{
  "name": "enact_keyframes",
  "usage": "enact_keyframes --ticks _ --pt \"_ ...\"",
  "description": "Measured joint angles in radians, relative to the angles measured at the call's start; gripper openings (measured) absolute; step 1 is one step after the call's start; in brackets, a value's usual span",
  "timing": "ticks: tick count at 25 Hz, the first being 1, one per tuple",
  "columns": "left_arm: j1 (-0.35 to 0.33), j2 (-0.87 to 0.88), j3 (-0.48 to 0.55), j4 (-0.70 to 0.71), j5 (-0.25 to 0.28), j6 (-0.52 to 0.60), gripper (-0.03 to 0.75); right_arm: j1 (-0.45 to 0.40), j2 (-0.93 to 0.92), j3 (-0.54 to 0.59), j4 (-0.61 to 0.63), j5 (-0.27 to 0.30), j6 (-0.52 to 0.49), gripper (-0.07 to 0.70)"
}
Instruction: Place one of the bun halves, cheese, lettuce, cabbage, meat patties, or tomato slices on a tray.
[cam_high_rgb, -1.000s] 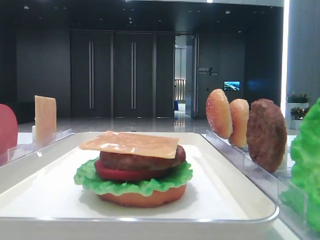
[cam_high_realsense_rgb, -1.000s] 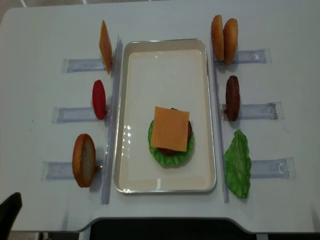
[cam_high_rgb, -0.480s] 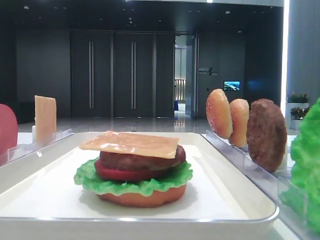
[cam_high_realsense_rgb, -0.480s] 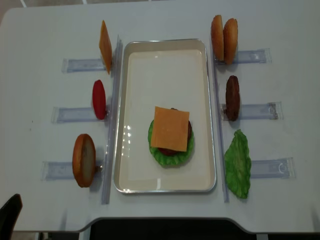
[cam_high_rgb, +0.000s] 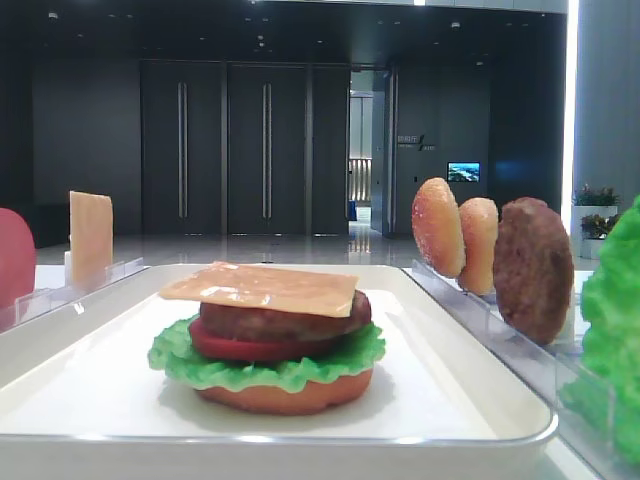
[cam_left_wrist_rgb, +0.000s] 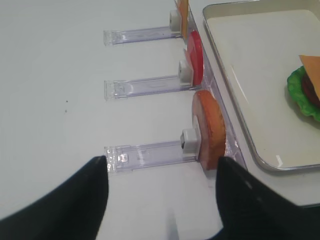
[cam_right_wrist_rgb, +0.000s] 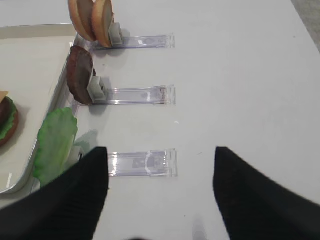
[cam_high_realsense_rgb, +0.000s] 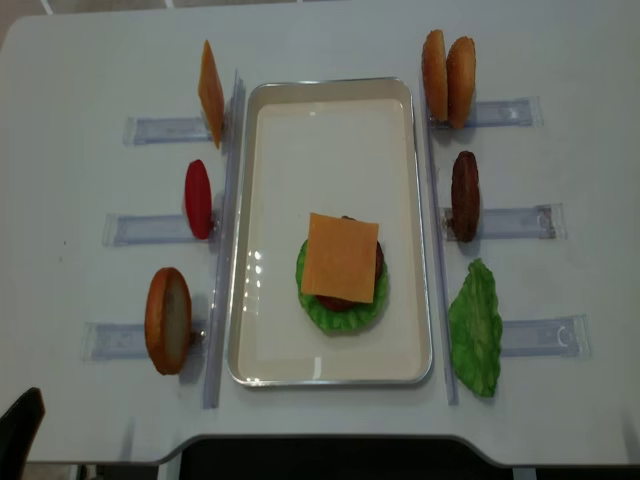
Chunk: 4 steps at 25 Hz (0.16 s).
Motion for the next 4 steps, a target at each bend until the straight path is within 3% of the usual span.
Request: enact_keyframes --ticks 4 --pt "0.000 0.000 0.000 0.000 0.000 0.000 0.516 0.000 0.000 0.000 0.000 0.000 0.000 0.434"
